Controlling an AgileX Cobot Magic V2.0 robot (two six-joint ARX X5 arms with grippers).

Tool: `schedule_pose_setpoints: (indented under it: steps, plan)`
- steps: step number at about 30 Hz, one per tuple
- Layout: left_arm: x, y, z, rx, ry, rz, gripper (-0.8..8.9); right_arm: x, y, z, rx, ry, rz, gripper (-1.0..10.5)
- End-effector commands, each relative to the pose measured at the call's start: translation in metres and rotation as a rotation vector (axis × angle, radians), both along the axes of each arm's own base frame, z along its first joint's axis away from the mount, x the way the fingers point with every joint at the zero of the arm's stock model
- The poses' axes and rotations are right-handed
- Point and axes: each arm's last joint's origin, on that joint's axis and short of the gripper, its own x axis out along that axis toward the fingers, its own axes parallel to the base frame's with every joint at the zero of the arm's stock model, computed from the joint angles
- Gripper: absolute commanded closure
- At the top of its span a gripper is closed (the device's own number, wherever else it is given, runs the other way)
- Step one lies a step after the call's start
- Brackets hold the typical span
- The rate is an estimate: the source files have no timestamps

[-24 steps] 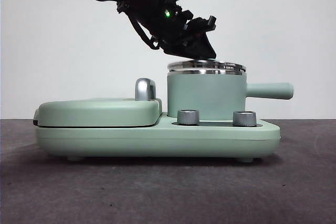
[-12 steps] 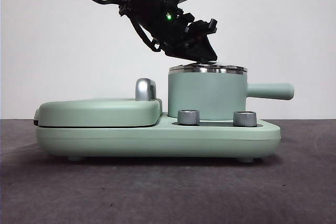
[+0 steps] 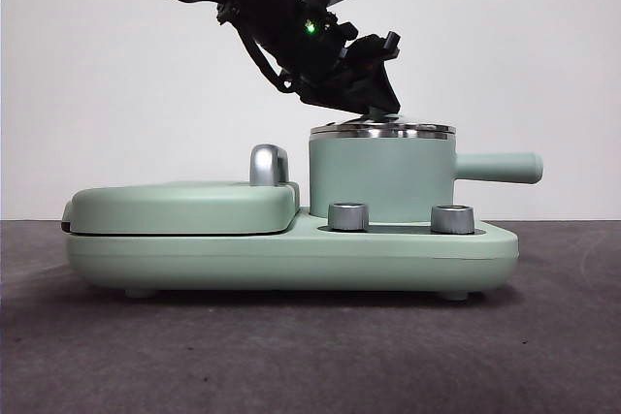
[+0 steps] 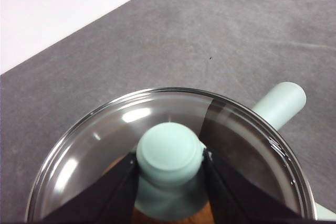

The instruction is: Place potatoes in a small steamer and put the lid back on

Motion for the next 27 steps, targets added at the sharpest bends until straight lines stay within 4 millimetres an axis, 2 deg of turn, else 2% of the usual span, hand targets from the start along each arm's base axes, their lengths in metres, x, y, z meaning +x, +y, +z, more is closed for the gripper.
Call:
schedule_pose_setpoints:
  steps: [1,3,8,14,19,27]
  plan:
    - [-0.004,0.003,0.018,-0.025,-0.032,-0.005,5.61,0.0,0.001,0.002,0.01,-0.006,0.0,6.2]
    - [-0.007,0.008,0.028,-0.029,-0.038,-0.001,5.26,0.0,0.001,0.002,0.01,-0.006,0.0,6.2]
    - [-0.021,0.027,0.056,-0.028,-0.01,0.023,5.25,0.0,0.001,0.002,0.01,-0.007,0.001,6.2]
    - [-0.041,0.065,0.085,-0.081,0.177,0.141,5.37,0.0,0.001,0.002,0.011,-0.004,0.002,6.2]
    - [-0.054,0.098,0.1,-0.071,0.273,0.227,5.37,0.0,0.001,0.002,0.013,-0.001,0.004,6.2]
    - [-0.089,0.14,0.117,-0.079,0.274,0.295,5.37,0.006,0.004,-0.001,0.0,0.031,0.004,6.2]
